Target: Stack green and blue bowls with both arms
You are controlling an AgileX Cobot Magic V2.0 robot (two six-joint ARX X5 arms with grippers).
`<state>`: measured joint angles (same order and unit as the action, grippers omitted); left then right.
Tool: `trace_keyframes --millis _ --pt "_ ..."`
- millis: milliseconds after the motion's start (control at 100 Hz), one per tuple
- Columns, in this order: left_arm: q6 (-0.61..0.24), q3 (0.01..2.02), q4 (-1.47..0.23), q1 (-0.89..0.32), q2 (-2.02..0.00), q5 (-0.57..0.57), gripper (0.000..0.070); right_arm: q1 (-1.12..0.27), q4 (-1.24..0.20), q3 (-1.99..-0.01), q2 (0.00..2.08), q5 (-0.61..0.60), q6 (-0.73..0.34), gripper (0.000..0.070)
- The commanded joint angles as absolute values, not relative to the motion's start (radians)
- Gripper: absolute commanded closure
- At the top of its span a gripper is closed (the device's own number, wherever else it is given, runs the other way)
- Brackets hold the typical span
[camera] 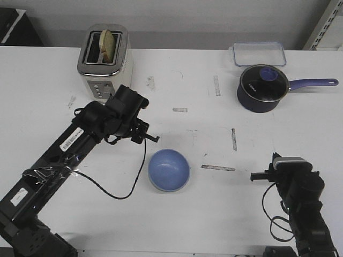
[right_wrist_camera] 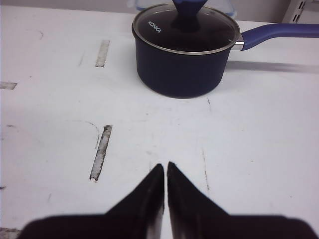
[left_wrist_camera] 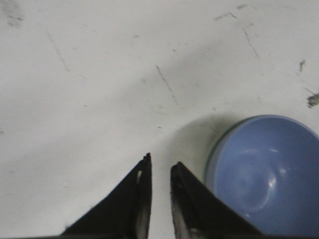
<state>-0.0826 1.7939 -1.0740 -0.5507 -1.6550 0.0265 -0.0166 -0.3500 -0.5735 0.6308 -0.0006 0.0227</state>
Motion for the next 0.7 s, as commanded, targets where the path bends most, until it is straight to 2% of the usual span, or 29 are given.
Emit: trace_keyframes --millis 0,140,270,470,690 --pt "-0.044 1.818 -1.077 -0.531 -1.652 0.040 0.0698 -0.017 -0.340 -0.583 0.636 -0.003 0.023 0.0700" --pt "-0.043 1.805 -1.038 -0.443 -1.594 0.041 0.0699 -0.017 -0.340 -0.583 0.636 -0.003 0.023 0.0700" --pt "-0.043 1.707 -0.937 -0.352 -1.499 0.041 0.0698 -0.017 -0.340 -0.583 0.636 -0.003 0.023 0.0700" --pt "-0.042 1.450 -0.774 -0.196 -1.294 0.041 0.0698 -0.017 -0.340 -0.583 0.636 -0.003 0.023 0.0700" --pt "-0.041 1.093 -0.514 -0.040 -0.995 0.041 0.0699 -0.017 -0.341 -0.583 0.636 -0.003 0.023 0.0700"
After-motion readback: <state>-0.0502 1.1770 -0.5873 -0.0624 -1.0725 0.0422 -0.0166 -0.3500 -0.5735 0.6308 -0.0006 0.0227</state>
